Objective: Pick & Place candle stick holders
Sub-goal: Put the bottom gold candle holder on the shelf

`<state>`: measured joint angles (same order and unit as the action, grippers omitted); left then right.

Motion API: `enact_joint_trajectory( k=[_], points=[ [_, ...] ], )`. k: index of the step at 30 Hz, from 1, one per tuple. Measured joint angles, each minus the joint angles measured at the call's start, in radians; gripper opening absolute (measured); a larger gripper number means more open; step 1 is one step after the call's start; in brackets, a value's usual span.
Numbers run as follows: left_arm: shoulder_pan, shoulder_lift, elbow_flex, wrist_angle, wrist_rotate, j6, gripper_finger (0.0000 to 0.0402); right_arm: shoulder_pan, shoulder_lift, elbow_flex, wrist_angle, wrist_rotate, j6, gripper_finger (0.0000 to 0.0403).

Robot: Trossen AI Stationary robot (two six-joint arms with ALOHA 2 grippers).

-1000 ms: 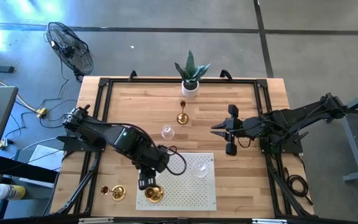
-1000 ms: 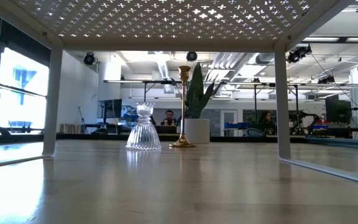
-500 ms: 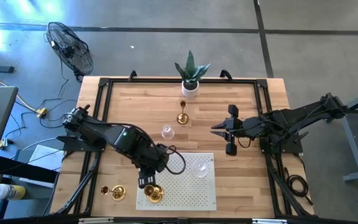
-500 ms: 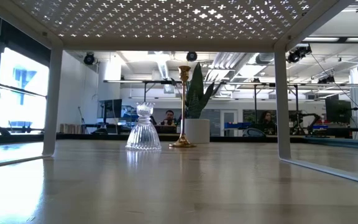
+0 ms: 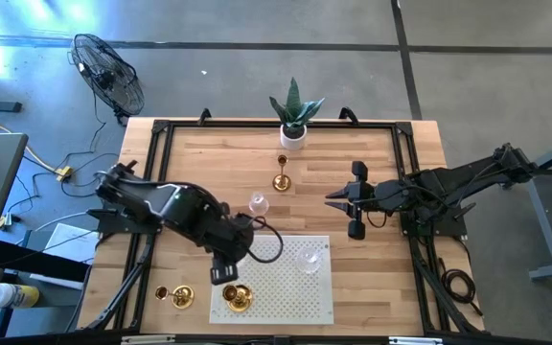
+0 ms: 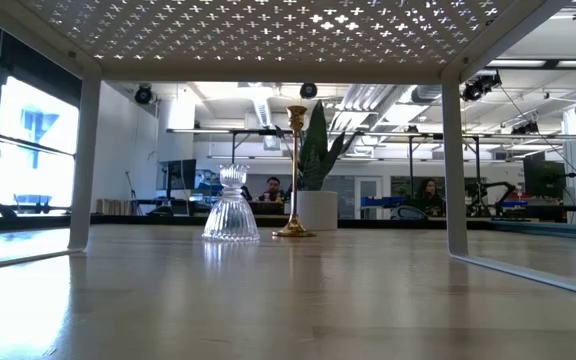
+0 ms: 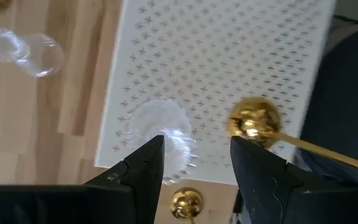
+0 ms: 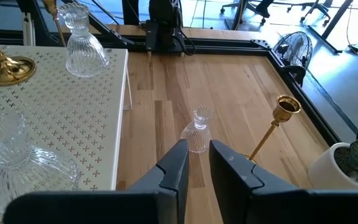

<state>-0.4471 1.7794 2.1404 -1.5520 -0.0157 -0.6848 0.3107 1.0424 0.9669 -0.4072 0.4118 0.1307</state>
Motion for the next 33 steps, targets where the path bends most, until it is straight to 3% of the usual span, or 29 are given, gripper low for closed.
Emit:
enact_joint_trajectory(
  k=[18,29,33],
  points=[
    [-0.011,-0.037,0.044,-0.019,-0.081,0.061,0.0179,0.0,0.0,0.0,-0.001,0.0,0.0,0.0056],
    [-0.014,-0.127,0.044,-0.019,-0.26,0.105,0.0179,0.0,0.0,0.0,-0.009,0.0,0.0,0.0057],
    [-0.043,-0.156,0.044,-0.019,-0.282,0.098,0.0179,0.0,0.0,0.0,-0.016,0.0,0.0,0.0058]
  ],
)
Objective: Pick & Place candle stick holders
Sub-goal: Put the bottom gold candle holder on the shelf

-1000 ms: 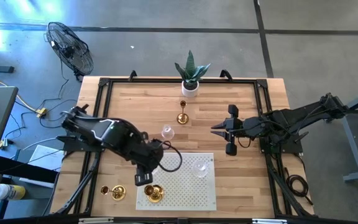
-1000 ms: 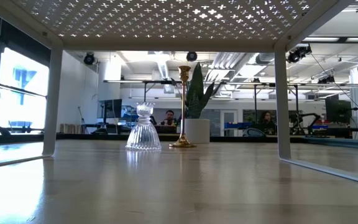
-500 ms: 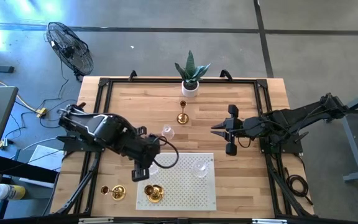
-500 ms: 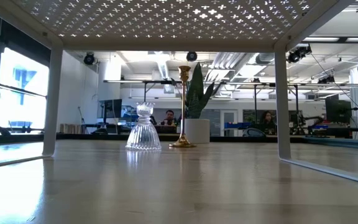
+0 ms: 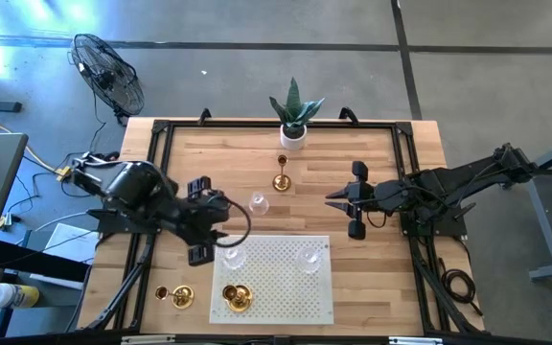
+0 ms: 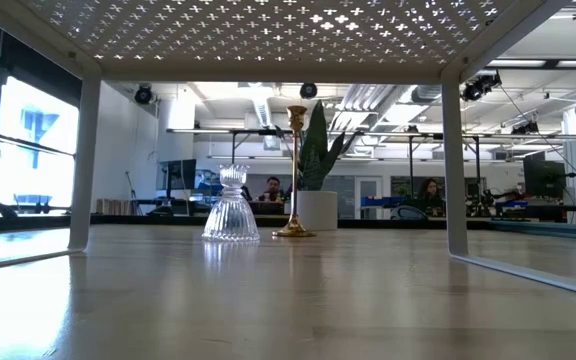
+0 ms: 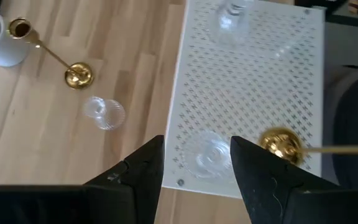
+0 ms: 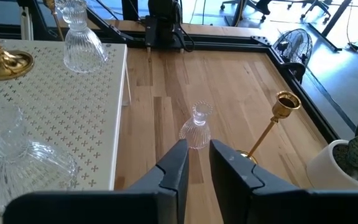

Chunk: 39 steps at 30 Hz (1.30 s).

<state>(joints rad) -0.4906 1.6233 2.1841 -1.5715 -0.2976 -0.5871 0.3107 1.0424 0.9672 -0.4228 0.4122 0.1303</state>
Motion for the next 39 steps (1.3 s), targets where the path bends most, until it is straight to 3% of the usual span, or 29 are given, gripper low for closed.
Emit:
enact_joint_trajectory(
  k=[13,17,21,27,35,39],
  points=[
    [-0.234,-0.049,-0.003,0.001,0.004,-0.023,0.0179,0.0,0.0,0.0,0.0,0.0,0.001,0.0058],
    [-0.32,-0.052,-0.051,0.001,0.106,-0.023,0.0179,0.0,0.0,0.0,0.0,0.0,0.002,0.0058],
    [-0.384,-0.05,-0.116,0.001,0.126,-0.052,0.0179,0.0,0.0,0.0,0.0,0.0,0.001,0.0058],
    [-0.409,-0.05,-0.233,0.0,0.14,-0.228,0.0179,0.0,0.0,0.0,0.001,0.0,0.003,0.0057],
    [-0.407,-0.05,-0.396,0.0,0.36,-0.596,0.0179,0.0,0.0,0.0,0.003,0.008,0.003,0.0058],
    [-0.407,-0.05,-0.446,-0.001,0.404,-0.771,0.0179,0.0,0.0,0.0,0.009,0.008,0.003,0.0058]
  ],
)
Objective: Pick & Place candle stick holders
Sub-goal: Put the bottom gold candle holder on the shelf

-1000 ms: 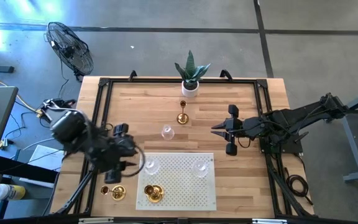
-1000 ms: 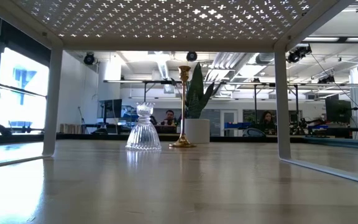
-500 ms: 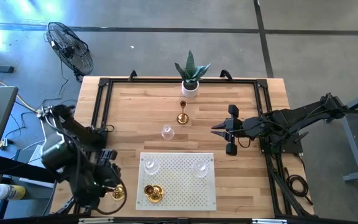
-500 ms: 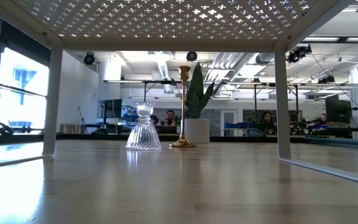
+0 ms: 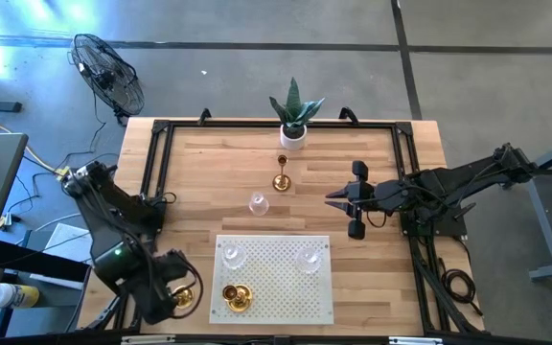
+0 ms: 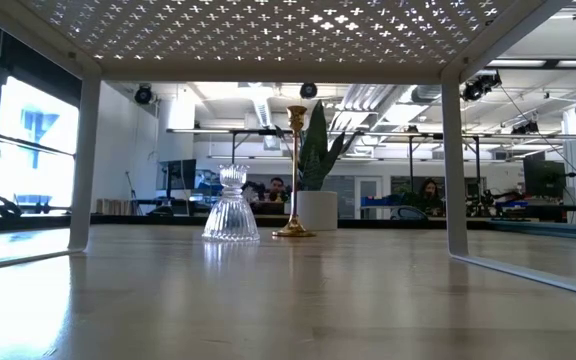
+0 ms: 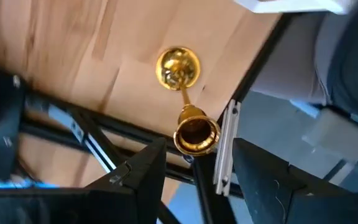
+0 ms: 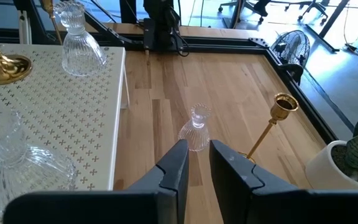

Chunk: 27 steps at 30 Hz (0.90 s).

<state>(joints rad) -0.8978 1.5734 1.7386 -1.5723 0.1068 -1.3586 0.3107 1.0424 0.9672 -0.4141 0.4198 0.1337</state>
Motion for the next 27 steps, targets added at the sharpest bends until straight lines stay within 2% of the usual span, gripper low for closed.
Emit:
enact_joint_trajectory(
  k=[9,16,19,23,27],
  points=[
    [0.001,0.0,-0.009,0.001,-0.002,-0.191,0.0179,0.0,0.0,0.0,0.0,0.0,0.0,0.0059],
    [0.0,0.0,-0.009,0.002,-0.038,-0.195,0.0179,0.0,0.0,0.0,0.0,0.0,0.0,0.0059],
    [0.0,0.0,-0.009,0.002,-0.023,-0.192,0.0179,0.0,0.0,0.0,0.0,-0.004,0.0,0.0059],
    [-0.024,0.0,-0.009,0.002,-0.048,-0.139,0.0179,0.0,0.0,0.0,0.0,-0.008,0.0,0.0058],
    [-0.03,0.001,-0.009,0.001,-0.032,-0.175,0.0179,0.0,0.0,0.0,0.0,-0.006,0.0,0.0059]
  ],
)
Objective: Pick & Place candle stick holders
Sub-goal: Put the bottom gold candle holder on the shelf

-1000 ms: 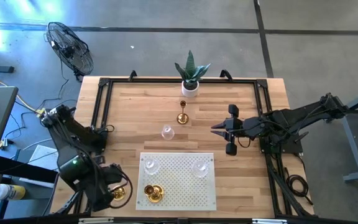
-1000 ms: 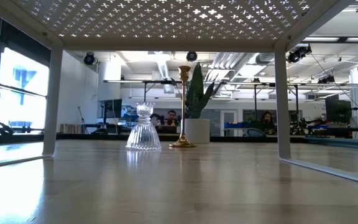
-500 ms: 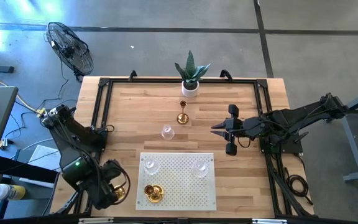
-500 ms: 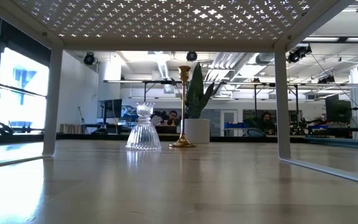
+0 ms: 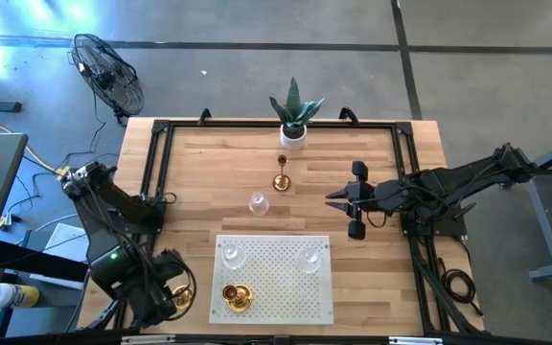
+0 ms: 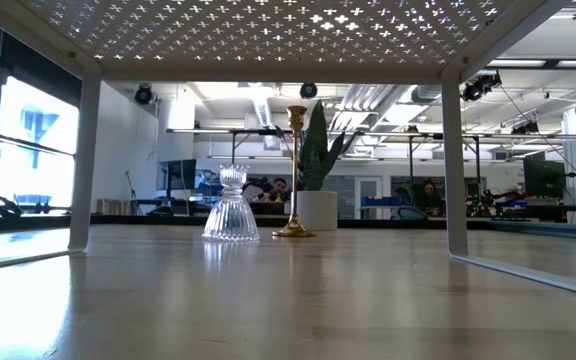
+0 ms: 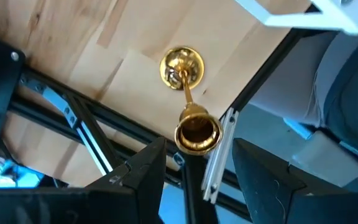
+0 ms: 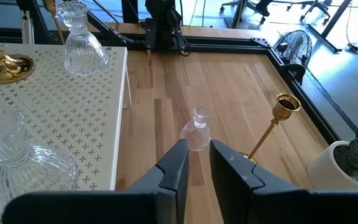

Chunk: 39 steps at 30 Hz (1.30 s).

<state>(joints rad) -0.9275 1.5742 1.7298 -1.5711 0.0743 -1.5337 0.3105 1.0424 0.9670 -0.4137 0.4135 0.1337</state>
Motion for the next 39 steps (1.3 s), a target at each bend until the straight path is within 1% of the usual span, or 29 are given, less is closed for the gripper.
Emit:
enact_joint_trajectory(
  k=[7,8,11,13,16,21,26,31,33,37,39],
  points=[
    [0.001,0.0,-0.008,0.003,-0.008,-0.065,0.0179,0.0,0.0,0.0,0.002,-0.001,0.0,0.0057],
    [0.001,0.0,-0.018,0.0,0.006,-0.077,0.0179,0.0,0.0,0.0,0.006,-0.001,0.0,0.0058],
    [0.001,0.001,-0.053,0.001,0.098,-0.089,0.0179,0.0,0.0,0.0,0.008,-0.001,0.0,0.0059],
    [0.001,0.001,-0.072,-0.001,0.128,-0.087,0.0179,0.0,0.0,0.0,0.008,-0.001,-0.002,0.0059],
    [0.003,0.001,-0.078,0.0,0.128,-0.08,0.0179,0.0,0.0,0.0,0.008,-0.001,-0.002,0.0056],
    [0.005,0.001,-0.078,0.0,0.098,-0.052,0.0179,0.0,0.0,0.0,0.008,-0.001,-0.002,0.0056],
    [0.004,0.001,-0.078,0.0,0.087,-0.075,0.0179,0.0,0.0,0.0,0.016,-0.001,-0.002,0.0056],
    [0.004,0.001,-0.078,0.0,0.039,-0.092,0.0179,0.0,0.0,0.0,0.016,-0.001,-0.002,0.0056],
    [0.004,0.001,-0.089,0.001,0.044,-0.095,0.0179,0.0,0.0,0.0,0.016,-0.001,-0.002,0.0057],
    [0.004,0.001,-0.116,0.0,0.1,-0.095,0.0179,0.0,0.0,0.0,0.016,-0.001,-0.002,0.0056],
    [0.004,0.001,-0.129,0.0,0.109,-0.095,0.0179,0.0,0.0,0.0,0.016,-0.001,-0.002,0.0055]
  ],
)
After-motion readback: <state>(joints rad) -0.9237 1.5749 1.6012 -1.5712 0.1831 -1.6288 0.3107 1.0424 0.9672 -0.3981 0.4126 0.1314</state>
